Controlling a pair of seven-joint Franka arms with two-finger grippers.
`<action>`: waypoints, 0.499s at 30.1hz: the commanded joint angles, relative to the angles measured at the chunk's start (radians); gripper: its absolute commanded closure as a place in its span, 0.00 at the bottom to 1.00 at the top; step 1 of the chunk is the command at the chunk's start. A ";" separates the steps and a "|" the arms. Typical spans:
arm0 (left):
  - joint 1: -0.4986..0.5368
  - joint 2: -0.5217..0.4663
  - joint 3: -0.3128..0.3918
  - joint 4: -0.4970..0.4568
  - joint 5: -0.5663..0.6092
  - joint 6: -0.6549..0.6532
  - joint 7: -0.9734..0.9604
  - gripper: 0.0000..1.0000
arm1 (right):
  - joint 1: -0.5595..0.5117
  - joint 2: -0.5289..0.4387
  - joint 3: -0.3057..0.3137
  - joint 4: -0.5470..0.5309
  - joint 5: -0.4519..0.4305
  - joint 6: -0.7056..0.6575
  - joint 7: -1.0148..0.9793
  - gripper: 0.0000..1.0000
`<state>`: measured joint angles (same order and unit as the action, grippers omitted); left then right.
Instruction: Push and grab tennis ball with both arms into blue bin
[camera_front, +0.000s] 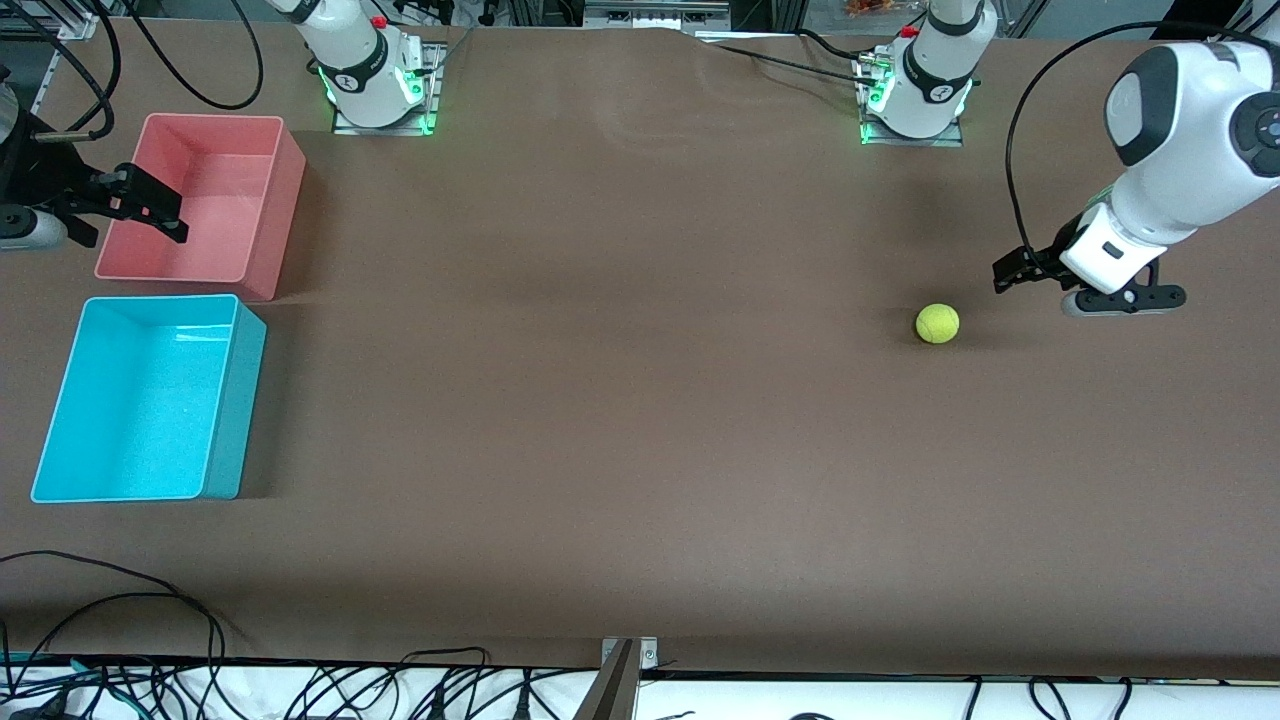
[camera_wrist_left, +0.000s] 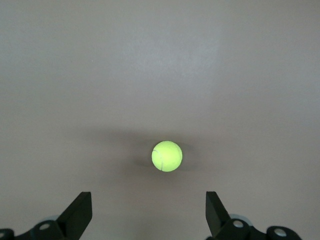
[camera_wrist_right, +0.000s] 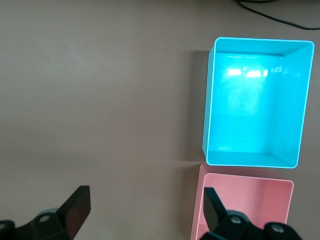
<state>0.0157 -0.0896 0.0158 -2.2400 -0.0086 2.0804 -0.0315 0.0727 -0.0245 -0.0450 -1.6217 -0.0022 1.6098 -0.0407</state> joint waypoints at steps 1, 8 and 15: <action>0.010 -0.044 -0.002 -0.105 0.019 0.081 0.058 0.00 | -0.001 -0.008 0.001 0.011 0.018 -0.021 0.001 0.00; 0.026 -0.038 0.000 -0.225 0.021 0.231 0.108 0.03 | -0.001 -0.009 0.001 0.010 0.018 -0.021 0.001 0.00; 0.038 -0.029 -0.002 -0.285 0.087 0.320 0.165 0.19 | 0.001 -0.009 0.001 0.011 0.018 -0.021 0.001 0.00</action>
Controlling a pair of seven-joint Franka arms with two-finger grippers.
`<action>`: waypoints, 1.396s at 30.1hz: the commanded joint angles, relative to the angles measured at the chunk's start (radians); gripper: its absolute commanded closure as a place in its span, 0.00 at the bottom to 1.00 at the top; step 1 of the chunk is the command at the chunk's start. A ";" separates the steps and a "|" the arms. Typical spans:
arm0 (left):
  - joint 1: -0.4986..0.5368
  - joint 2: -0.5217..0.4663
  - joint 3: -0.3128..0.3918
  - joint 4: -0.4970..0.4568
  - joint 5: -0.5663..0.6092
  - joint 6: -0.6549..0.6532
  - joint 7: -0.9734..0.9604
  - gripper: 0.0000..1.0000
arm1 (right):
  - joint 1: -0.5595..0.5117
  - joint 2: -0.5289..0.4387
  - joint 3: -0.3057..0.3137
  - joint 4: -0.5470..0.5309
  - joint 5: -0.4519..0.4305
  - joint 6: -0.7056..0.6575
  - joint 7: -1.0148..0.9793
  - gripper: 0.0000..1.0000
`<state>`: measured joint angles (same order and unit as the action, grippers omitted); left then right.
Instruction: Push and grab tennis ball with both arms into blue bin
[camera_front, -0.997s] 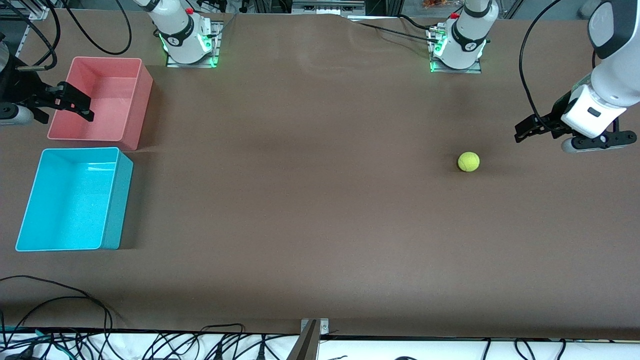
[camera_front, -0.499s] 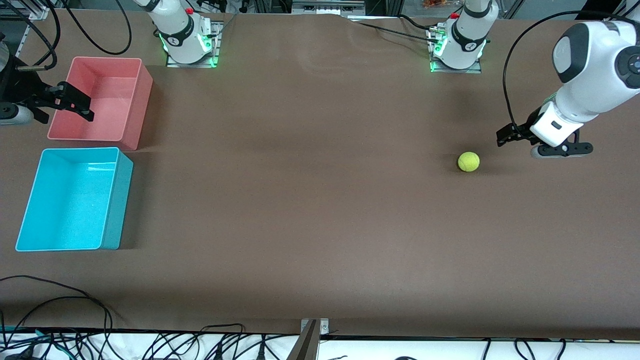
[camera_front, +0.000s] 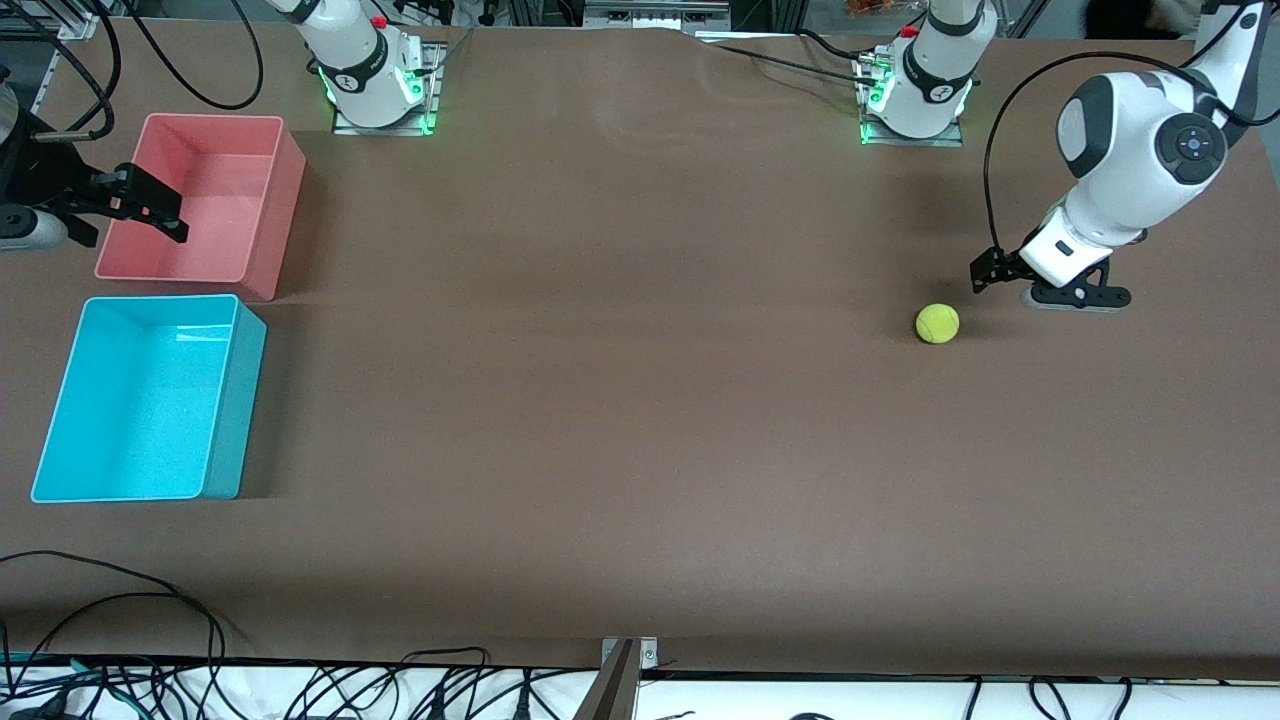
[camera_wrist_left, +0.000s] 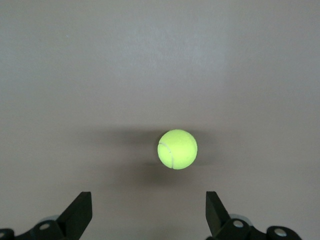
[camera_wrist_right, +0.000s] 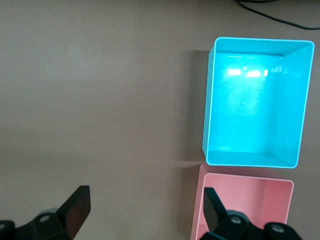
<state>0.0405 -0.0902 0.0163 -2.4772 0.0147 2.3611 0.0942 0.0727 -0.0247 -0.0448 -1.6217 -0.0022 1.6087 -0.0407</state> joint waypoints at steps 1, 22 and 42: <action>0.013 -0.028 -0.003 -0.048 0.076 0.040 0.041 0.24 | 0.001 -0.009 0.000 0.010 0.018 -0.020 0.001 0.00; 0.013 -0.009 -0.003 -0.072 0.139 0.043 0.338 1.00 | 0.001 -0.009 0.008 0.010 0.018 -0.020 0.001 0.00; 0.050 0.066 -0.003 -0.120 0.284 0.243 0.671 1.00 | 0.001 -0.009 0.008 0.011 0.018 -0.020 0.001 0.00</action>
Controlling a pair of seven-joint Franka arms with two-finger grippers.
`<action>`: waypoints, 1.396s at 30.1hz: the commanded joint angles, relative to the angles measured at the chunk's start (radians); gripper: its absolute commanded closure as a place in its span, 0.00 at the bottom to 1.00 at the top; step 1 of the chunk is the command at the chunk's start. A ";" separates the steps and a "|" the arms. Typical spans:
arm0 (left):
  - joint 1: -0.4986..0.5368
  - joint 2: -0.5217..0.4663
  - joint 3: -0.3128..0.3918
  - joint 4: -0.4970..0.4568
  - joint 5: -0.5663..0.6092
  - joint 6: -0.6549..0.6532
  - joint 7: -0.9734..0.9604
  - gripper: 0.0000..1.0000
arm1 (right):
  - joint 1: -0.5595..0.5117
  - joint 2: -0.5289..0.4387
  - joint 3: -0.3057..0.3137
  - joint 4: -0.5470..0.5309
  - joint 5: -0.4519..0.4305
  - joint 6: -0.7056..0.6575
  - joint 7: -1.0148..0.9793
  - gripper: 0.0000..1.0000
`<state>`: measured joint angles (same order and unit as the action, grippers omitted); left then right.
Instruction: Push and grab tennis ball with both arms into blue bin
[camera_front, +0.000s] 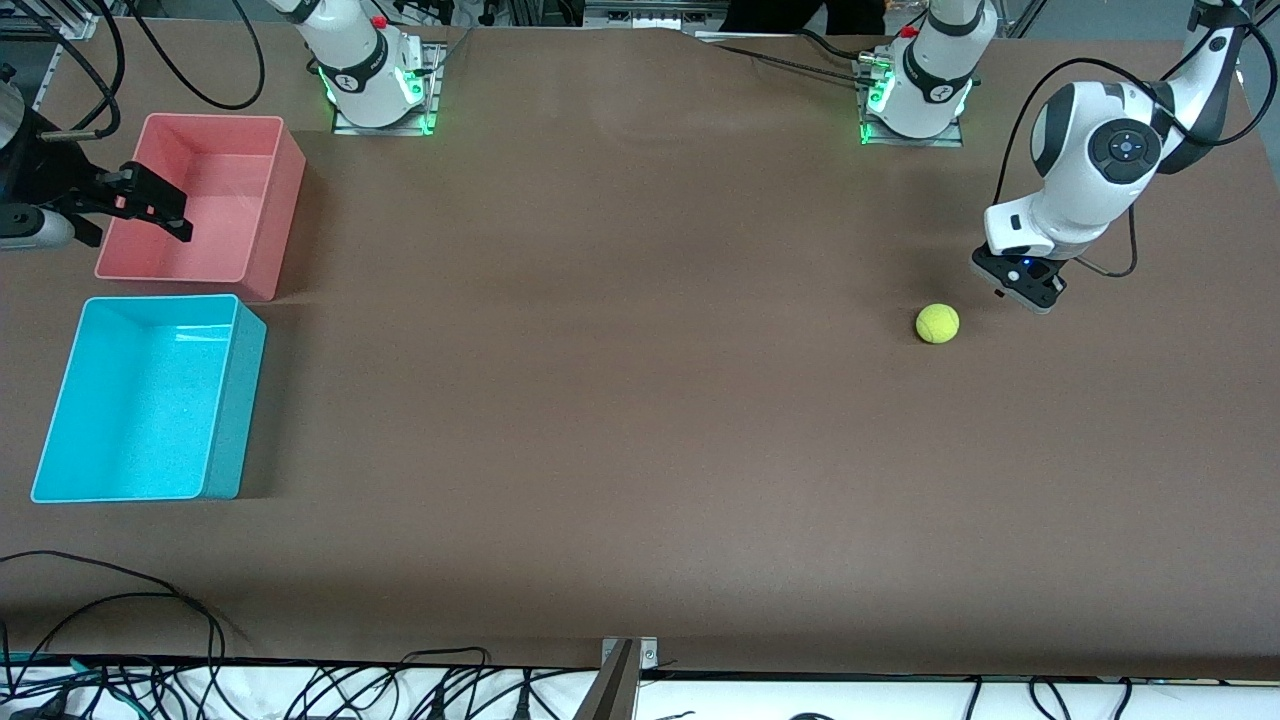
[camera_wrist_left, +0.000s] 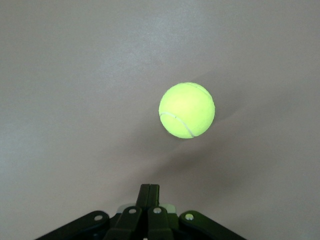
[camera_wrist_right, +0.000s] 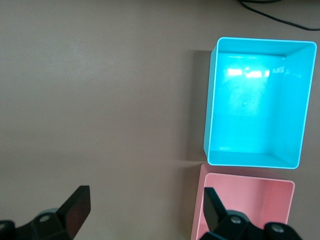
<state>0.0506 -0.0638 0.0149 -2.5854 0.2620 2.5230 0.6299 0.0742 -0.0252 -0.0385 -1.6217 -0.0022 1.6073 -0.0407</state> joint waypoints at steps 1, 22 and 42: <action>0.041 0.045 -0.001 -0.012 0.036 0.092 0.158 1.00 | -0.001 -0.009 0.003 0.011 0.018 -0.018 0.001 0.00; 0.046 0.137 -0.001 -0.009 0.054 0.175 0.493 1.00 | -0.001 -0.009 0.003 0.011 0.018 -0.018 0.001 0.00; 0.078 0.200 0.004 0.025 0.226 0.175 0.476 1.00 | -0.001 -0.009 0.005 0.009 0.018 -0.018 0.001 0.00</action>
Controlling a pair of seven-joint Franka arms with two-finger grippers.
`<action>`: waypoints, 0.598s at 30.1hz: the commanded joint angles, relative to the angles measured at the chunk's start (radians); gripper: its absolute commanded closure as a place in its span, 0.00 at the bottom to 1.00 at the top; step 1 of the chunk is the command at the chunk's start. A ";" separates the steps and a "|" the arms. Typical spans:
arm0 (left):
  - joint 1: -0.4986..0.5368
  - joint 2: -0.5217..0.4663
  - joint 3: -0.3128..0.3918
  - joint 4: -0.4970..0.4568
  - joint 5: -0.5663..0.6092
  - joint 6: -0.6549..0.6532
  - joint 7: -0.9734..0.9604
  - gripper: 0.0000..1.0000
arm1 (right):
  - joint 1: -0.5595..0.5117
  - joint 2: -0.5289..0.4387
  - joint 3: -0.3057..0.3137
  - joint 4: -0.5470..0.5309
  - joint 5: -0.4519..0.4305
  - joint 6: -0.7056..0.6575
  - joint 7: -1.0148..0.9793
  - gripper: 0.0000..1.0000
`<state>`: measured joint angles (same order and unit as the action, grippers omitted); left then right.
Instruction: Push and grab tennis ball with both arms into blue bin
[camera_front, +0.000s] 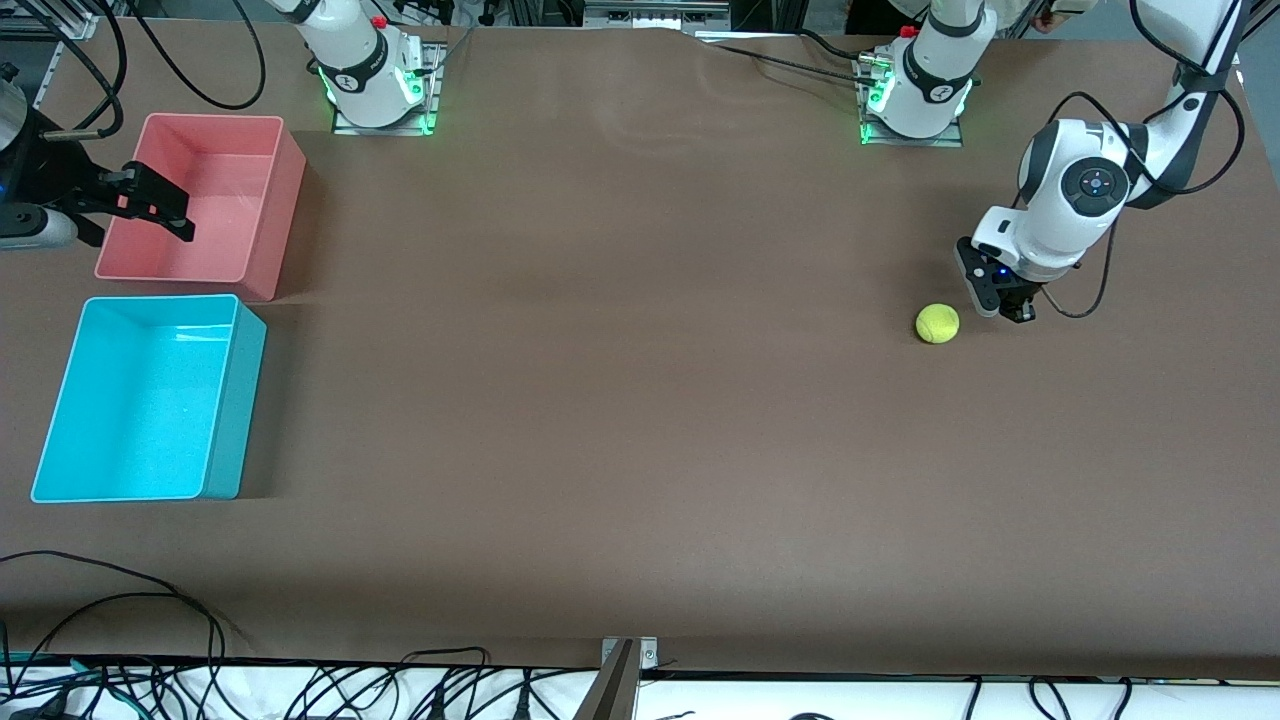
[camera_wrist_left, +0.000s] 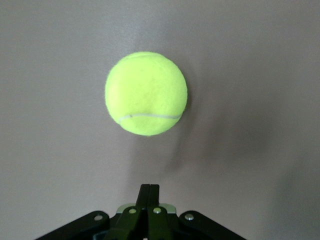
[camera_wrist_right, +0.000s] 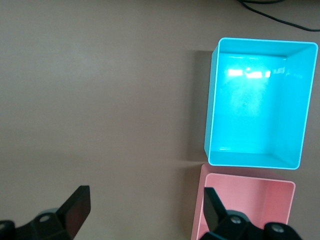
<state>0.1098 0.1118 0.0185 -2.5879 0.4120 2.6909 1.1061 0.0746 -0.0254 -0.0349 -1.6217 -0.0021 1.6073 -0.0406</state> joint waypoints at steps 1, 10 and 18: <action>0.019 0.029 0.000 0.034 0.080 0.007 0.000 1.00 | -0.001 -0.008 0.001 0.011 0.017 -0.018 0.001 0.00; 0.019 0.040 0.000 0.037 0.082 0.007 0.000 1.00 | -0.001 -0.008 0.001 0.011 0.017 -0.018 0.001 0.00; 0.019 0.045 0.000 0.038 0.082 0.009 0.000 1.00 | -0.001 -0.008 0.001 0.009 0.017 -0.018 0.001 0.00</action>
<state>0.1214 0.1395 0.0192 -2.5679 0.4587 2.6912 1.1066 0.0746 -0.0254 -0.0349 -1.6217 -0.0021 1.6072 -0.0406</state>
